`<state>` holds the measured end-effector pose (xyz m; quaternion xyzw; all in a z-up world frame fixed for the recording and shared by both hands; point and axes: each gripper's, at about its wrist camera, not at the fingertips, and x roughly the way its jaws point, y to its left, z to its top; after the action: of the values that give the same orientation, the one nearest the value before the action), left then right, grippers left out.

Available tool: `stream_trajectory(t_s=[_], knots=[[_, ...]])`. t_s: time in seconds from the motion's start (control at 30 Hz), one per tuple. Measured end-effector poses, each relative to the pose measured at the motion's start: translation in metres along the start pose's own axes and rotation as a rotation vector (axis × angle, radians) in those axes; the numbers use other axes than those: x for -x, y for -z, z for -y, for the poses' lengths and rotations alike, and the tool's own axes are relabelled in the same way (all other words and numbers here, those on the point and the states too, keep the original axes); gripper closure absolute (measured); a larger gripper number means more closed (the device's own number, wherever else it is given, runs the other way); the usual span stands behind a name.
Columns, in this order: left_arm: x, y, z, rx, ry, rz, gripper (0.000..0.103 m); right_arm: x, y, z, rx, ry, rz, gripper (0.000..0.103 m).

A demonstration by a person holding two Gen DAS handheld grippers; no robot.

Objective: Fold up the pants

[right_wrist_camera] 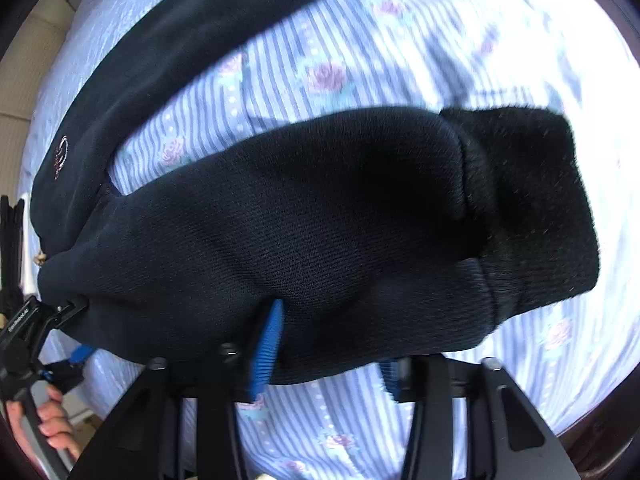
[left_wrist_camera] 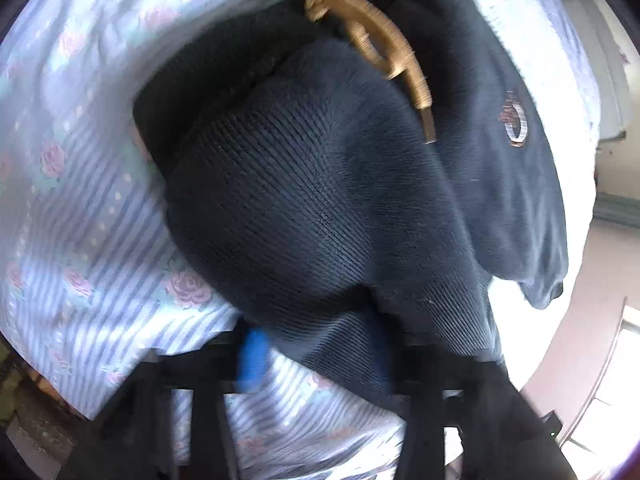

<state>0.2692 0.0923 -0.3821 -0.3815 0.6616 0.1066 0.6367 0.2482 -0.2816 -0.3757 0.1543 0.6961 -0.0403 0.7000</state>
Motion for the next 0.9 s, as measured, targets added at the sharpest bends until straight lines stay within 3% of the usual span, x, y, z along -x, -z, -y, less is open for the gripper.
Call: stream_trajectory(t_s=[0.03, 0.1, 0.27, 0.43, 0.6, 0.73, 0.9], knots=[[0.007, 0.003, 0.004, -0.033, -0.009, 0.007, 0.079, 0.004, 0.000, 0.000, -0.004, 0.004, 0.009, 0.080], [0.021, 0.004, 0.013, -0.097, -0.013, 0.023, 0.081, 0.015, 0.002, -0.001, -0.013, -0.007, 0.033, 0.086], [0.070, 0.022, 0.028, -0.253, -0.006, 0.094, 0.084, 0.067, 0.014, -0.006, -0.004, -0.098, 0.123, 0.088], [0.088, 0.037, 0.007, -0.268, -0.004, 0.082, 0.085, 0.098, 0.026, -0.012, 0.027, -0.129, 0.147, 0.089], [0.085, 0.040, -0.009, -0.255, -0.030, 0.054, 0.085, 0.098, 0.030, -0.025, 0.029, -0.127, 0.082, 0.089], [0.090, 0.038, 0.008, -0.264, -0.073, 0.063, 0.085, 0.111, 0.034, -0.023, -0.005, -0.128, 0.018, 0.089], [0.119, 0.017, 0.030, -0.276, -0.067, 0.115, 0.085, 0.137, 0.023, -0.021, -0.062, -0.182, 0.054, 0.089]])
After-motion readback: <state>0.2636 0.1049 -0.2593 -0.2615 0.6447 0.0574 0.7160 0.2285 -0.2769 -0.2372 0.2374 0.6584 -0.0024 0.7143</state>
